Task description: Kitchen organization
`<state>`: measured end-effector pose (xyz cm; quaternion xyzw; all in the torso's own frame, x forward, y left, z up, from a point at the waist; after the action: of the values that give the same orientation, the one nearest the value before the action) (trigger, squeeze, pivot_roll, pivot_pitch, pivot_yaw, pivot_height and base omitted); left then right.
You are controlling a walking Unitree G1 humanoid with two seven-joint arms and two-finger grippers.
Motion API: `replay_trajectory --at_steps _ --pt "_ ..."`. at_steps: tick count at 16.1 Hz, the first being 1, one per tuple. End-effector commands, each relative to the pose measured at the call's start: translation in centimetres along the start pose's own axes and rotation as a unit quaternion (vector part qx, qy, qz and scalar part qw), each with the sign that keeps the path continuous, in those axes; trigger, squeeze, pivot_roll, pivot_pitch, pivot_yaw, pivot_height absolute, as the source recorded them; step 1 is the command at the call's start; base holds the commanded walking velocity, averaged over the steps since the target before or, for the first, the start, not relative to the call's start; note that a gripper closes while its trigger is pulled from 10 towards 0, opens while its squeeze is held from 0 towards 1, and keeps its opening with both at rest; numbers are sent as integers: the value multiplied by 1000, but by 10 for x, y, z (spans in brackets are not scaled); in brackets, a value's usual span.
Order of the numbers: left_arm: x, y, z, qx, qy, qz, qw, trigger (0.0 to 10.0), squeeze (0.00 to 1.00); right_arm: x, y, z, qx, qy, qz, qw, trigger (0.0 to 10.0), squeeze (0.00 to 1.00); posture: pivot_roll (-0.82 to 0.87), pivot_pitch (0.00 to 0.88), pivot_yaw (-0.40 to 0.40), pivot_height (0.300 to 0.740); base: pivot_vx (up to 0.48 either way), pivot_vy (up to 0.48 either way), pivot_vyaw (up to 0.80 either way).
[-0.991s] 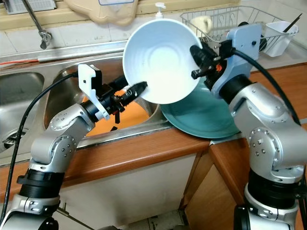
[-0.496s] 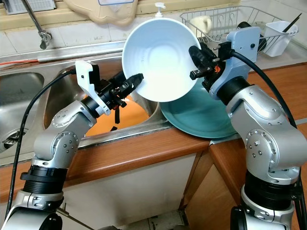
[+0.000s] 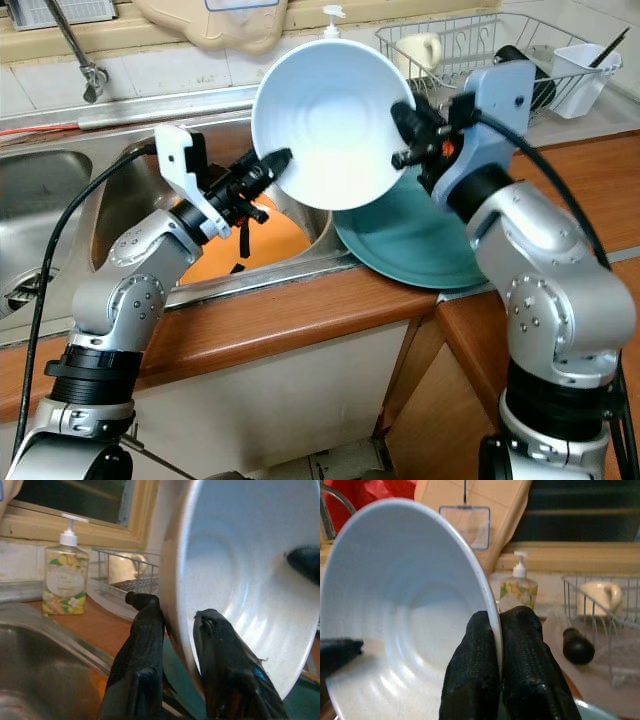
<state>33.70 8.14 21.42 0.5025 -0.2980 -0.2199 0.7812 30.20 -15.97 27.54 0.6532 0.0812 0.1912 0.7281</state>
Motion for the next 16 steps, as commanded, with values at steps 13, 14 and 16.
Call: replay_trajectory --at_steps 13,14,16 --pt "0 3 -10 16 37 9 999 0 0 2 10 -9 -11 6 27 1000 10000 0 -205 0 85 740 0 0 0" --pt "1 6 -10 13 39 18 999 0 0 2 10 -10 -11 8 27 1000 10000 0 -205 0 85 740 0 0 0" --pt "1 7 -11 11 39 22 999 0 0 2 10 -10 -3 12 29 1000 10000 502 -205 0 85 740 0 0 0"
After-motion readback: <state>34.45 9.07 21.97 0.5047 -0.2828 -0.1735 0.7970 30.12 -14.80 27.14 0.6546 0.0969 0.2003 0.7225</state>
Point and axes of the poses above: a point about 5 cm out from each wrist's last joint towards the gripper, its own x axis pointing out of the wrist towards the gripper, its own y axis along the axis of the wrist's last joint, z = x × y, the point moved 2 cm from there along x, pointing out of the wrist towards the gripper, and after that the axes turned 7 degrees about -x, right-handed, at the moved point
